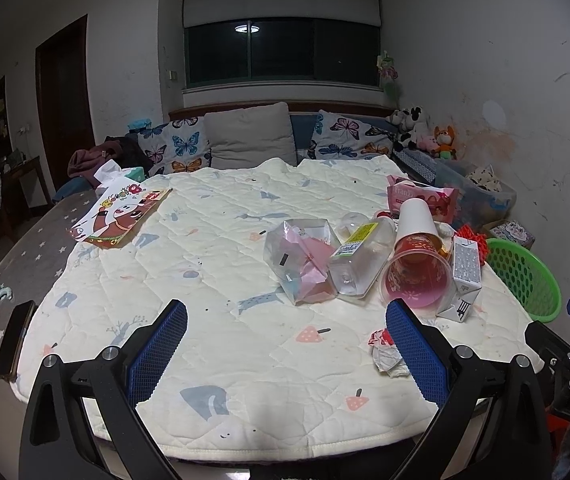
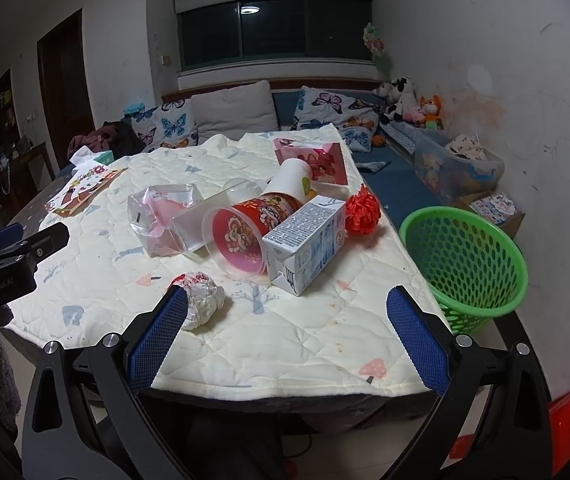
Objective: Collect trash
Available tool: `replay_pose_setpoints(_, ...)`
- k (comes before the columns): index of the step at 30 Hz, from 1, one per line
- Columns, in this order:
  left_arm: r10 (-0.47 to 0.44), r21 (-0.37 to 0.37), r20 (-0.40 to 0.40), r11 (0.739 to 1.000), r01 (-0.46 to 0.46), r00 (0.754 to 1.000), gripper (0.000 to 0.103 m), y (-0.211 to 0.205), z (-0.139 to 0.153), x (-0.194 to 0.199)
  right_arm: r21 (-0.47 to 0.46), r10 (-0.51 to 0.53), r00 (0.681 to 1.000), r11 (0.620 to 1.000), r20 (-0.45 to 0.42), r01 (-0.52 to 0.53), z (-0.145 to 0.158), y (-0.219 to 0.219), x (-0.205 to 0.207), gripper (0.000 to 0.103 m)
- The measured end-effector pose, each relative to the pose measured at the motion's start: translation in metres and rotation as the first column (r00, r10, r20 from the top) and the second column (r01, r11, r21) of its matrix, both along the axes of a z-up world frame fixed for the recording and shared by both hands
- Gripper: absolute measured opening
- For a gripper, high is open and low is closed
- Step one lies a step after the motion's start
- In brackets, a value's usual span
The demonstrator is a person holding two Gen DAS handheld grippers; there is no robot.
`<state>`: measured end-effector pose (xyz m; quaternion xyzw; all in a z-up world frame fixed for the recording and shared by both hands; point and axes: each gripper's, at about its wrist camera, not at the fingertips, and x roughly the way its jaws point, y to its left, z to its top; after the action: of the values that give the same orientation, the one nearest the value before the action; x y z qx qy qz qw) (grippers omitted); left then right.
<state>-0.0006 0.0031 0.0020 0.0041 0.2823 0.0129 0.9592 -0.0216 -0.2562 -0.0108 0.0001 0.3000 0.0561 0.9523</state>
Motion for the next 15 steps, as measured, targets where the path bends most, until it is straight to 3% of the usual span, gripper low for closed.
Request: replay_pose_setpoints(15, 0.012, -0.004, 0.004, 1.0, -0.012, 1.0, 0.097, 0.002, -0.0016, -0.0022, 0.013, -0.002, 1.0, 1.0, 0.005, 0.002, 0.0013, -0.0041, -0.0023, 0.099)
